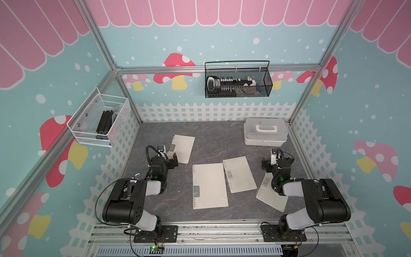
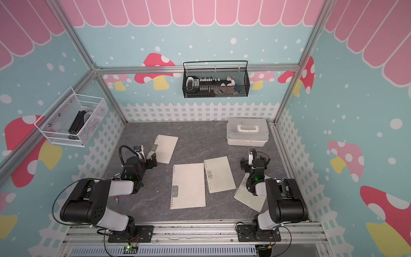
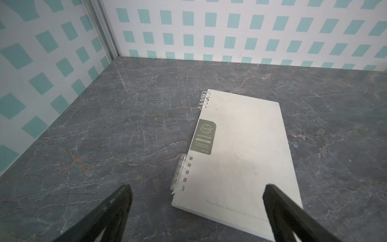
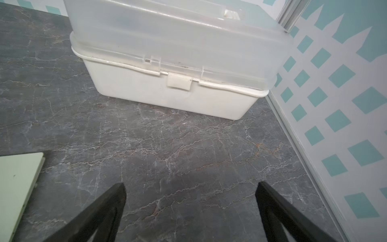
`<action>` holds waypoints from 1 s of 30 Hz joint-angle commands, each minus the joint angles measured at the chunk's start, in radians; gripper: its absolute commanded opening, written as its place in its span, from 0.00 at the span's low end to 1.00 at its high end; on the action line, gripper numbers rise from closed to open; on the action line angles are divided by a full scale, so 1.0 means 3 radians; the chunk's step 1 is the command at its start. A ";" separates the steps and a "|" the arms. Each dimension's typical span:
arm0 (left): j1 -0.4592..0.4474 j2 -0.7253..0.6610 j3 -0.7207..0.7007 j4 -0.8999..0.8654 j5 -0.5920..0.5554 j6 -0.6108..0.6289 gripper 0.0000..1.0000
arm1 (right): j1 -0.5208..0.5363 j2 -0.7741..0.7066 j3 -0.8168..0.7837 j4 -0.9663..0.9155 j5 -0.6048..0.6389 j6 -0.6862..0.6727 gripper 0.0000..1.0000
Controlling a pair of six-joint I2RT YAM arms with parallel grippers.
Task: Tear off pages from different notebooks
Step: Adjust the notebook at the center of the board.
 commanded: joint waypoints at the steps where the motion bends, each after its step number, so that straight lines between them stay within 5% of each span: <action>1: 0.0033 0.0037 0.0087 0.0181 -0.0066 0.0076 0.99 | -0.0030 0.0032 0.0053 0.0176 0.0034 0.0137 1.00; 30: 0.0018 0.0020 0.0071 0.0220 -0.0123 0.0090 0.99 | -0.0026 -0.0044 0.0050 0.0149 0.0027 0.0130 1.00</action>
